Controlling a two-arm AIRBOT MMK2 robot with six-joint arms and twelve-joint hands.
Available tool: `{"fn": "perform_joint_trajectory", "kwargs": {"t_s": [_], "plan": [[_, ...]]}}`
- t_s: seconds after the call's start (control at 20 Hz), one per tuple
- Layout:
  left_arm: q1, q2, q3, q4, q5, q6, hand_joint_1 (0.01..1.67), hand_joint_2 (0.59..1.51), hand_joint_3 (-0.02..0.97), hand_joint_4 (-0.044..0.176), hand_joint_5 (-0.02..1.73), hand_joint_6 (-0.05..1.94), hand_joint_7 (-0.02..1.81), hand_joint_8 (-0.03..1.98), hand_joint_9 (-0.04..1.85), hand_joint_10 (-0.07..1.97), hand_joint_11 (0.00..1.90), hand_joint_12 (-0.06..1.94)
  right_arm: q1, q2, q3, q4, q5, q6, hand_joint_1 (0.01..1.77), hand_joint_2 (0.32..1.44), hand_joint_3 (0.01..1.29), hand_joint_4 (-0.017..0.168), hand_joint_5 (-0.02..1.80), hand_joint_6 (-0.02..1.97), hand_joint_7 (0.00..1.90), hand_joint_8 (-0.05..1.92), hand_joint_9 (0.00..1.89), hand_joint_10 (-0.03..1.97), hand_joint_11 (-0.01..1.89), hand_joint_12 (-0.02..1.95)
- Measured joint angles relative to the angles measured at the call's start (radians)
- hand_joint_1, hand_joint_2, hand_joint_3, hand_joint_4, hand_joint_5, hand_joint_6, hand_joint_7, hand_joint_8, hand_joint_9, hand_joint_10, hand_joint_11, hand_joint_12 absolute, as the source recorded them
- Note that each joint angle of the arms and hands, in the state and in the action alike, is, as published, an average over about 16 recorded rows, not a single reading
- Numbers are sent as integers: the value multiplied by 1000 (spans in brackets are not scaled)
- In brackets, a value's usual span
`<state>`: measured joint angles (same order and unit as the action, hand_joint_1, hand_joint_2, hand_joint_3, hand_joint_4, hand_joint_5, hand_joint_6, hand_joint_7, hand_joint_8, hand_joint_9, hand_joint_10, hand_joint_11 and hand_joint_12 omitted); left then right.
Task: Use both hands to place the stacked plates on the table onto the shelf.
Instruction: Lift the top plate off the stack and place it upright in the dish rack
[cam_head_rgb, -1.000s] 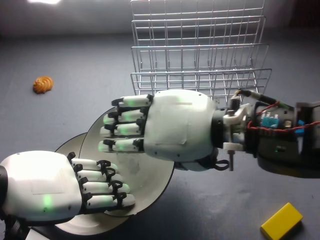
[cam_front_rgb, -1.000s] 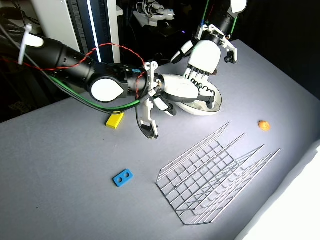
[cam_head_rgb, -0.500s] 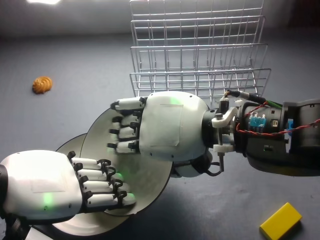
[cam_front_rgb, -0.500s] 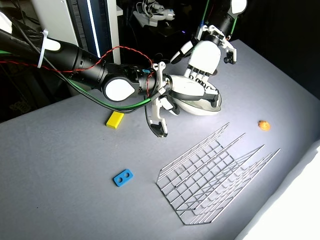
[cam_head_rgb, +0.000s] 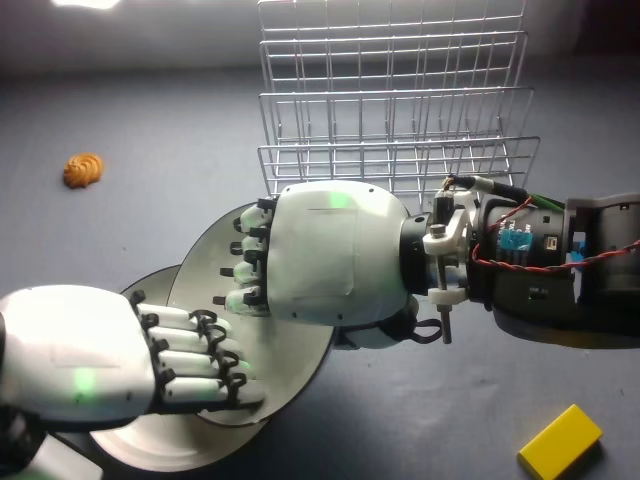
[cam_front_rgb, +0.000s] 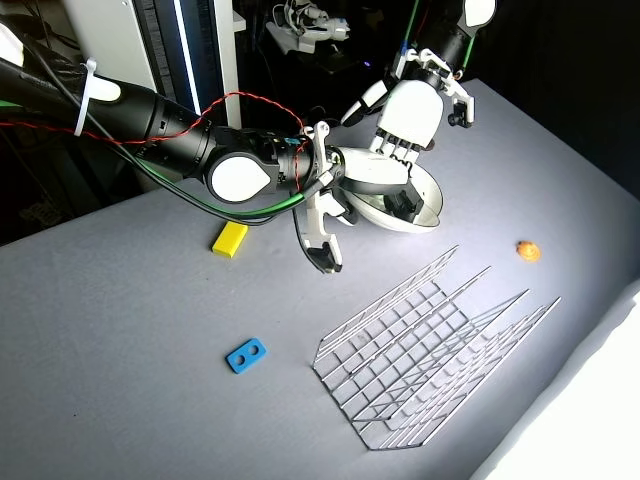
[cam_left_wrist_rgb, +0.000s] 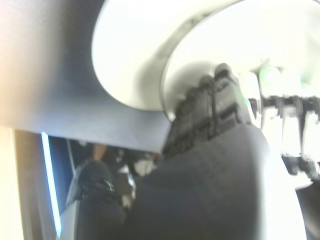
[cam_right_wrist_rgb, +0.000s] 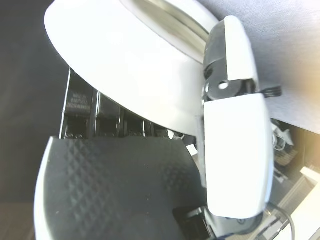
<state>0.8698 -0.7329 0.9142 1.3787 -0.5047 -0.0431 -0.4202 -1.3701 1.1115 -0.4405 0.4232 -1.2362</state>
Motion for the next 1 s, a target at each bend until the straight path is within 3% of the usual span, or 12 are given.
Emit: {"fn": "perform_joint_trajectory", "kwargs": {"t_s": [0.25, 0.45, 1.0], "plan": [[-28, 18, 35, -10, -7, 0, 23, 1132, -1, 0, 36, -6, 36, 18, 23, 11, 26, 13, 8, 16, -28, 6, 12, 5, 1055, 998, 10, -4, 743, 886, 859, 731, 947, 527, 734, 1288], [-51, 36, 71, -27, -3, 1, 23, 1133, 0, 3, 52, 6, 44, 19, 27, 11, 29, 13, 17, 36, -57, 15, 17, 10, 1086, 989, 10, 0, 797, 977, 910, 923, 984, 665, 759, 1315], [-71, 68, 193, -111, 48, 1, 21, 1124, 0, 0, 71, 17, 59, 19, 33, 11, 36, 12, 68, 145, -175, 77, 5, 12, 1161, 1000, 10, 4, 891, 995, 1008, 1016, 1009, 722, 725, 1322]]}}
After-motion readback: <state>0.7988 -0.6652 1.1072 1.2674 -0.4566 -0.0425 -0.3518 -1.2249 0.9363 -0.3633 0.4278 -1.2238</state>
